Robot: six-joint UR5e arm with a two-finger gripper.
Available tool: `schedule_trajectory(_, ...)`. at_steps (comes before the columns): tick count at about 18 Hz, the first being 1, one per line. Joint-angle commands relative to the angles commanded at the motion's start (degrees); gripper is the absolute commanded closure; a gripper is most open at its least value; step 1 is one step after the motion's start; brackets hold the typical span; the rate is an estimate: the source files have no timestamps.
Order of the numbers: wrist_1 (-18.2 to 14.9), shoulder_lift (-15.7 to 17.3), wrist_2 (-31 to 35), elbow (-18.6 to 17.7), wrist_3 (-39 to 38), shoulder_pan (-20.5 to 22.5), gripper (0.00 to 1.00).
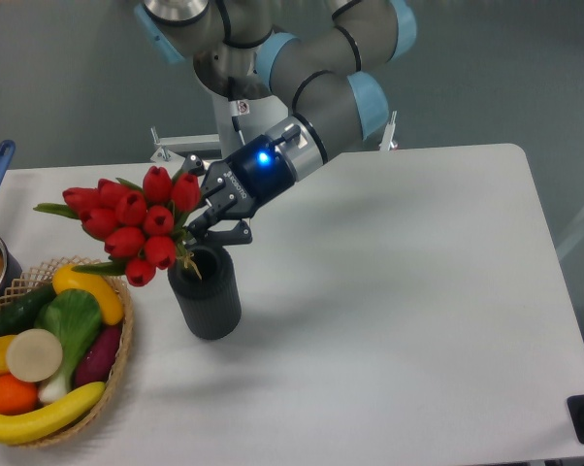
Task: Insert the flowers into the vase
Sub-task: 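Lower the tulip stems down into the grey vase opening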
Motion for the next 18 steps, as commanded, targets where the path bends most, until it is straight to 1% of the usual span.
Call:
schedule_trajectory(2,0.0,-0.4,0.1,-0.2,0.6,0.3,0.72)
schedule_trajectory(7,0.2,-1.1,0.0,-2.5,5.4,2.0,0.72)
schedule_trajectory(10,0.2,-1.1,0.1,-2.8,5.5,2.3,0.72)
schedule_trajectory(15,0.4,-1.1,0.1,-4.3,5.5,2.0,0.72)
schedule_trajectory(18,0.4,-1.6,0.2,-4.6,6.3,1.8,0.72)
